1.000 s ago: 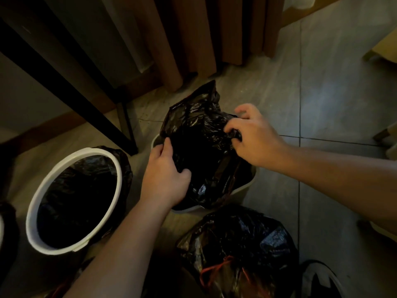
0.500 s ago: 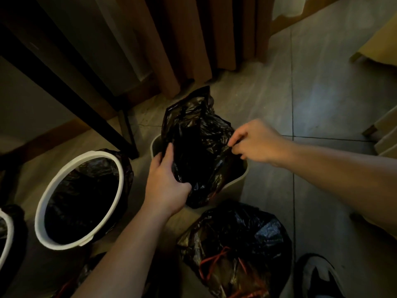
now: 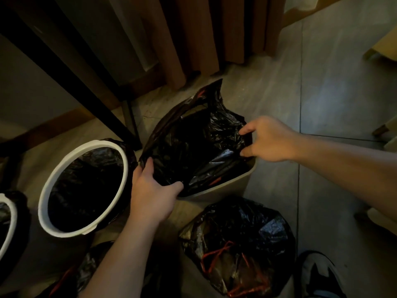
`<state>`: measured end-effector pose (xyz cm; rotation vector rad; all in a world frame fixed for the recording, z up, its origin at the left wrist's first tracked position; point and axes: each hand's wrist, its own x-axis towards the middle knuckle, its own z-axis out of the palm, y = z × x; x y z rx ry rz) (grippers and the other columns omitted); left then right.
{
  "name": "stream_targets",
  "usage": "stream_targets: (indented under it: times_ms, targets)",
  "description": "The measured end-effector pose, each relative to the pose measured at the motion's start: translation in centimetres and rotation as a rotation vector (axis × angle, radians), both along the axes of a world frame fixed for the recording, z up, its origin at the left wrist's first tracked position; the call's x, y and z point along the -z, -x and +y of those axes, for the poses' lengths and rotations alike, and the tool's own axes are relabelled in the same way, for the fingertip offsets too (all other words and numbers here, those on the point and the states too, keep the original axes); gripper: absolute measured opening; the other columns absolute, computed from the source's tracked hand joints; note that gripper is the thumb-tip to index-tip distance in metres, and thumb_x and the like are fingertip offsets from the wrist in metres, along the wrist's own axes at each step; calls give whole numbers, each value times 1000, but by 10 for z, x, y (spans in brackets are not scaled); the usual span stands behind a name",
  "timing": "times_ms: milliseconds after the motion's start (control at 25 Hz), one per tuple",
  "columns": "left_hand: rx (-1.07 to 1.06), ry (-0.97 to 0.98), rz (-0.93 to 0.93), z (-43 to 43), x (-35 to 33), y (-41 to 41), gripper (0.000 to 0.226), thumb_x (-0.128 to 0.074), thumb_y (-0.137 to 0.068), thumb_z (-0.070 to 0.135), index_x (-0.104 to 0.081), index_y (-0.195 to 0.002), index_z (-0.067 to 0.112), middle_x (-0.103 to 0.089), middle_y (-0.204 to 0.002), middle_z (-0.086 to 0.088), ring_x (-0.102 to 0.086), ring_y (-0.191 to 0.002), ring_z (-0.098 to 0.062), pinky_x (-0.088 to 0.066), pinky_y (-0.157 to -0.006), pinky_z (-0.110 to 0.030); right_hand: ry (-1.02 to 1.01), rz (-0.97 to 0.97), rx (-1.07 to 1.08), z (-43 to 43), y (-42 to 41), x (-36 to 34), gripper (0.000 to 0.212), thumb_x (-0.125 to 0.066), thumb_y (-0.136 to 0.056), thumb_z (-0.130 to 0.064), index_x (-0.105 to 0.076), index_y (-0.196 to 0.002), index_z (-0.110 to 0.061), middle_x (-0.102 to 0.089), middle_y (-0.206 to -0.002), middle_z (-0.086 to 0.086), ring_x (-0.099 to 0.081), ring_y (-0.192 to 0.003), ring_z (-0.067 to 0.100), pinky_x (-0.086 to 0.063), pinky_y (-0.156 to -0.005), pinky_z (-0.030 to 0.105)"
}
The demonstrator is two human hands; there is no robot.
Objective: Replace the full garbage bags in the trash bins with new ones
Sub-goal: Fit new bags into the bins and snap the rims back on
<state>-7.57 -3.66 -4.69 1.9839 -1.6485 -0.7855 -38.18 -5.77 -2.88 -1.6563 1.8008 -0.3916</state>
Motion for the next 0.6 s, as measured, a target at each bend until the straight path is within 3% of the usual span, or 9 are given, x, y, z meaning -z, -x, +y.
stream_targets:
  times_ms: [80,160,280,440,520,600]
  targets:
    - [-22,-21,62,7,3,-3,108,-91,-73,31,-31,-163,29,-33,-162,1,-38,-147,-23,-34,-123,-43,-39,-128,33,8,4,4,64,-89,-82,-24,-63,-140,-22,-64,-91,-13,-62,-73,-6,-46,-68,10]
    - [-22,6,83,13,8,-5,96,-92,-75,29,-42,-158,35,-38,-159,2,-41,-145,-20,-34,-121,-40,-23,-193,47,20,10,11,54,-88,-82,-24,-66,-131,-28,-64,-68,-7,-61,-52,-7,-48,-49,11]
    - [-38,43,99,23,17,-9,72,-91,-77,32,-61,-142,38,-46,-150,2,-47,-139,-20,-36,-115,-34,32,-274,70,40,16,21,36,-87,-82,-30,-69,-113,-34,-77,-74,5,-75,-63,18,-65,-66,43]
    - [-132,-23,184,37,31,-15,85,-93,-74,33,-53,-149,38,-50,-150,2,-50,-138,-18,-40,-115,-39,7,-434,136,51,22,40,25,-83,-87,-25,-73,-108,-33,-80,-85,-2,-77,-72,18,-65,-79,49]
    - [-197,-103,527,44,35,-17,91,-94,-71,18,-52,-149,37,-65,-140,4,-61,-131,-17,-51,-109,-47,-5,-483,190,50,24,50,22,-79,-92,-16,-74,-108,-31,-80,-87,1,-77,-76,22,-63,-85,51]
    - [-210,-163,856,46,39,-22,94,-88,-67,4,-52,-150,32,-76,-124,3,-71,-119,-19,-61,-94,-42,-12,-563,233,48,23,57,26,-74,-93,-2,-74,-109,-23,-78,-99,8,-77,-82,30,-62,-87,54]
